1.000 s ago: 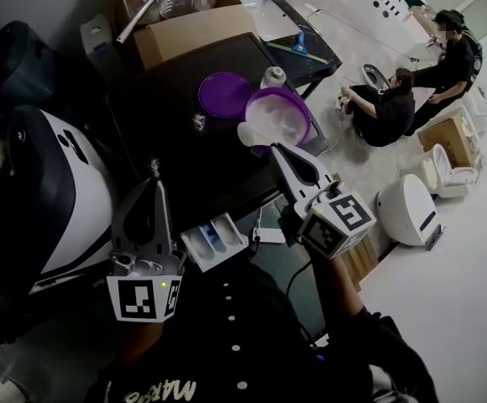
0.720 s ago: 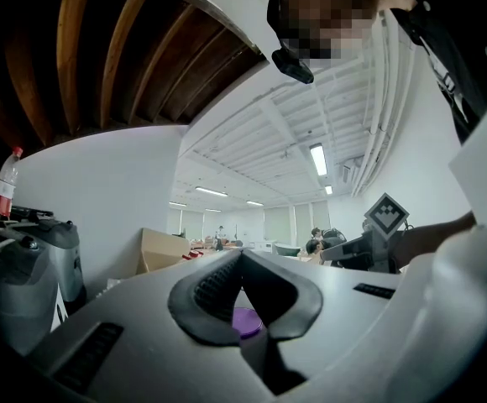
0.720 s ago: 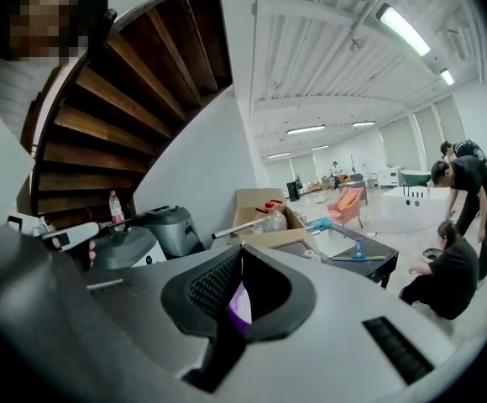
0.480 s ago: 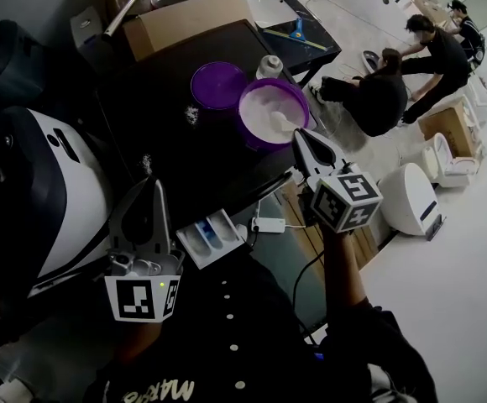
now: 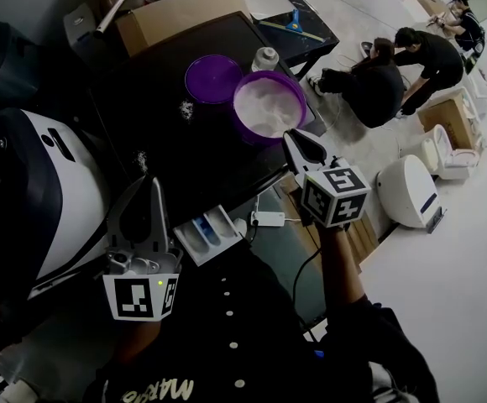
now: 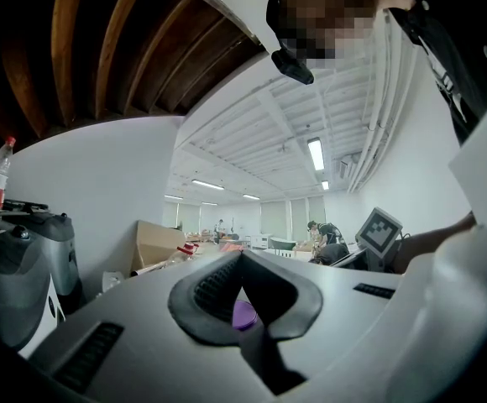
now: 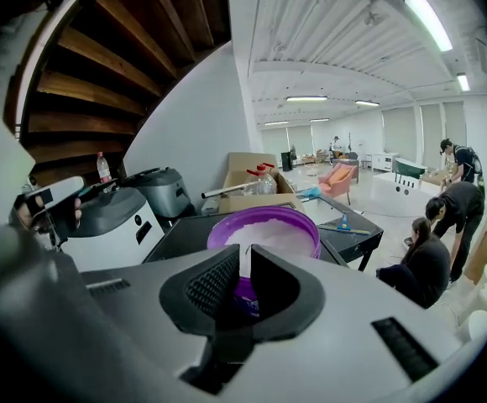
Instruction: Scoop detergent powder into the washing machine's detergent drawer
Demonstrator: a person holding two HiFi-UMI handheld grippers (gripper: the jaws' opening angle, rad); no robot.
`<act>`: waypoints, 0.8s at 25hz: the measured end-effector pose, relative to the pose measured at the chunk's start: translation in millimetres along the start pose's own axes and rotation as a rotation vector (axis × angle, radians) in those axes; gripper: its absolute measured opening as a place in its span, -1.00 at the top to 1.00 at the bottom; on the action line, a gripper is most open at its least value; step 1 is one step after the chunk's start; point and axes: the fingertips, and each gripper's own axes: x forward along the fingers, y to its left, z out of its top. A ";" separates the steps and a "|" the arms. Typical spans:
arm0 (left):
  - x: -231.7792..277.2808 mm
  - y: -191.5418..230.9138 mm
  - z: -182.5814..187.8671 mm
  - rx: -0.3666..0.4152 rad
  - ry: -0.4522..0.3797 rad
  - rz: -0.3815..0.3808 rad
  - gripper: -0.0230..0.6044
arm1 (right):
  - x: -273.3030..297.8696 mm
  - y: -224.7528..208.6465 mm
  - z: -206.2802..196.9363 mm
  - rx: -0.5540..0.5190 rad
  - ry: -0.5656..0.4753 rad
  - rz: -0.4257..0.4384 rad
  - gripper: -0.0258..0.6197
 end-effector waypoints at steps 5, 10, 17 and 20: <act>-3.8 -1.2 5.1 0.002 -0.015 -0.005 0.88 | -8.7 1.4 6.2 -0.015 -0.025 -0.025 0.33; -10.0 -2.8 13.3 0.006 -0.038 -0.006 0.88 | -30.0 4.2 28.0 -0.059 -0.140 -0.077 0.29; -23.8 1.6 29.5 0.016 -0.082 0.011 0.88 | -59.4 51.4 66.1 -0.115 -0.357 -0.005 0.64; -29.7 6.1 39.4 0.027 -0.106 0.021 0.88 | -71.6 68.4 78.7 -0.124 -0.422 -0.007 0.78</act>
